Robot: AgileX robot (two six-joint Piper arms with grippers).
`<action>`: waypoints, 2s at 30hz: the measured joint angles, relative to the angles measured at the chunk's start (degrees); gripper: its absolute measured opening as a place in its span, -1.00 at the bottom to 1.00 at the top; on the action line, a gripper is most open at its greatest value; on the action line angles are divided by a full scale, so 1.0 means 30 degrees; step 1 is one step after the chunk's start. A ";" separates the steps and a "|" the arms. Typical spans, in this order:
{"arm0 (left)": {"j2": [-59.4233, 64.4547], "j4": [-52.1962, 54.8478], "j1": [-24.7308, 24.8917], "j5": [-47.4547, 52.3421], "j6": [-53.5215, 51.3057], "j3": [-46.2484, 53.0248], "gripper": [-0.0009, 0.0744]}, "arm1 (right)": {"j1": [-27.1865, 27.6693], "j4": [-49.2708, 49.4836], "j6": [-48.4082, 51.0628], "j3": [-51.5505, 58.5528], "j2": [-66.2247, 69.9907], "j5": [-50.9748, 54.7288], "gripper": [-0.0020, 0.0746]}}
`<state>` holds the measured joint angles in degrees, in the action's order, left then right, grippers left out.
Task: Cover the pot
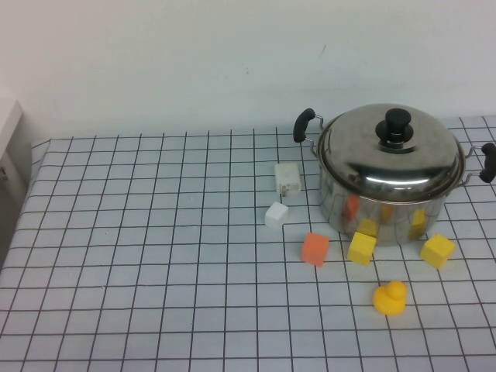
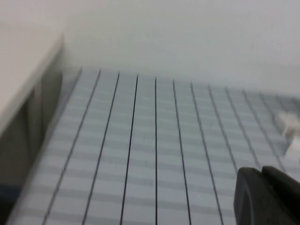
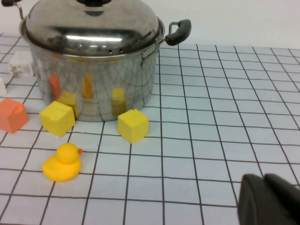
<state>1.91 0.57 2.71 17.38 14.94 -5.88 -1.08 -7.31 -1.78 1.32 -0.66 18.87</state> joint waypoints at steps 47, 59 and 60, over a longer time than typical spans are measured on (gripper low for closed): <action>-0.0840 -0.2013 0.0000 0.0638 -0.1903 0.2165 -0.98 | 0.0000 0.0000 0.0000 -0.0034 0.0000 0.0035 -0.92; -0.0840 -0.2058 0.0000 0.0638 -0.1903 0.2165 -0.98 | 0.0000 0.0000 0.0000 -0.0034 0.0000 0.0035 -0.92; -0.0840 -0.2058 0.0000 0.0638 -0.1903 0.2165 -0.98 | 0.0000 0.0000 0.0000 -0.0034 0.0000 0.0035 -0.92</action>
<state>-0.61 -5.60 2.71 19.30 9.23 0.62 -1.08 -7.31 -1.78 1.22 -0.66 18.98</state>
